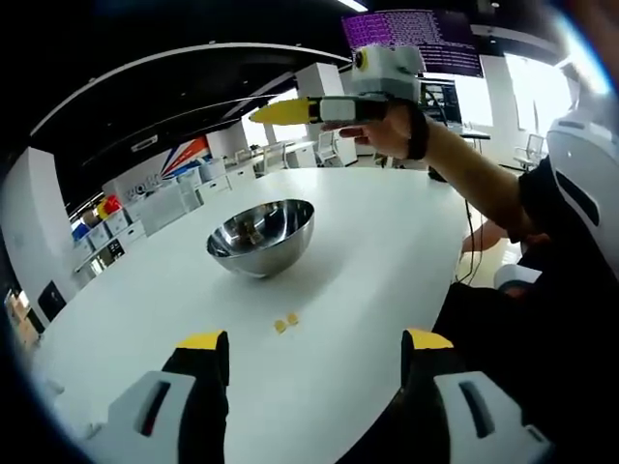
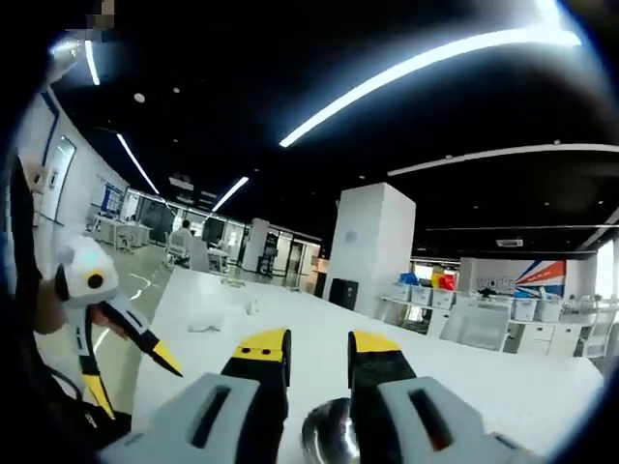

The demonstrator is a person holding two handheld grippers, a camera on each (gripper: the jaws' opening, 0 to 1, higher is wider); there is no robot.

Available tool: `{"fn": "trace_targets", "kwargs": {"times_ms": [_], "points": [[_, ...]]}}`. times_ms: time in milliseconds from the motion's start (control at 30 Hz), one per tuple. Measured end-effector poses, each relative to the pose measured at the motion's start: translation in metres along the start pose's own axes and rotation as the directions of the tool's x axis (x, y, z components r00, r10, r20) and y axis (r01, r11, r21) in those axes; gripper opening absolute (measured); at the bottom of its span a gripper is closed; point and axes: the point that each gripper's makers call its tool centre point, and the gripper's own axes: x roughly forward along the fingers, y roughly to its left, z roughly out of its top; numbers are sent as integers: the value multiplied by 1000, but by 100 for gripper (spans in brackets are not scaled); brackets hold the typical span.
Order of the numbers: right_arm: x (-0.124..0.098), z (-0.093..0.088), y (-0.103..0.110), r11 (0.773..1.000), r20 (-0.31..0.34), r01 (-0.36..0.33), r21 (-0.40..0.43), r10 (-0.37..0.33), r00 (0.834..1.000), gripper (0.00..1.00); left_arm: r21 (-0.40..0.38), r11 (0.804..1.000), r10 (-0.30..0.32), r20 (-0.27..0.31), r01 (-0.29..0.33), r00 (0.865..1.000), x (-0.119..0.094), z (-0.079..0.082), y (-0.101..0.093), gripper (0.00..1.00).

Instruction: Pick up the QQ candy scattered on the table and place it into the stainless steel bowl on the table

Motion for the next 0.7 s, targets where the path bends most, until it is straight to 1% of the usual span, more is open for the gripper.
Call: {"fn": "trace_targets", "kwargs": {"times_ms": [67, 133, 200, 233, 267, 300, 333, 400, 433, 467, 567, 633, 700], "points": [[3, -9, 10, 1000, -14, -12, -8, 12, 1000, 22, -2, 1000, 1, 1, -1, 1000, -1, 0, 0, 72], [7, -27, 32, 997, -40, -80, 6, 80, 996, 21, -2, 1000, 3, 0, -3, 1000, -1, -1, 1, 72], [9, -47, 51, 990, -70, -144, 4, 144, 987, 21, -1, 1000, 3, 0, -3, 1000, -2, -1, 1, 72], [10, -58, 58, 986, -88, -166, -5, 165, 982, 21, -1, 1000, 3, 2, -3, 1000, -3, -1, 1, 72], [11, -68, 63, 985, -104, -170, -4, 169, 980, 20, -1, 1000, 2, 3, -2, 1000, -3, -1, 1, 72], [13, -80, 66, 987, -126, -158, 1, 157, 979, 20, -2, 1000, 2, 4, -2, 1000, -3, -1, 1, 72], [14, -93, 67, 989, -163, -145, 0, 143, 976, 19, -3, 1000, 2, 4, -2, 1000, -3, -1, 1, 72], [16, -114, 71, 990, -196, -143, 17, 143, 970, 19, -2, 1000, 3, 2, -3, 1000, -3, -2, 1, 72], [16, -122, 71, 990, -211, -136, 36, 141, 967, 19, -3, 1000, 3, 1, -3, 1000, -3, -3, 1, 72], [17, -134, 73, 989, -229, -131, 69, 143, 963, 18, -4, 1000, 3, 1, -3, 1000, -4, -3, 1, 72], [18, -155, 73, 989, -258, -114, 92, 135, 957, 17, -5, 1000, 0, 2, 0, 1000, -3, -4, 1, 72], [16, -174, 73, 989, -298, -114, 96, 138, 944, 17, -5, 1000, 0, 1, 0, 1000, -3, -5, 1, 72], [15, -188, 70, 991, -327, -98, 89, 122, 937, 17, -7, 1000, 0, 2, 0, 1000, -3, -5, 1, 72]]}}
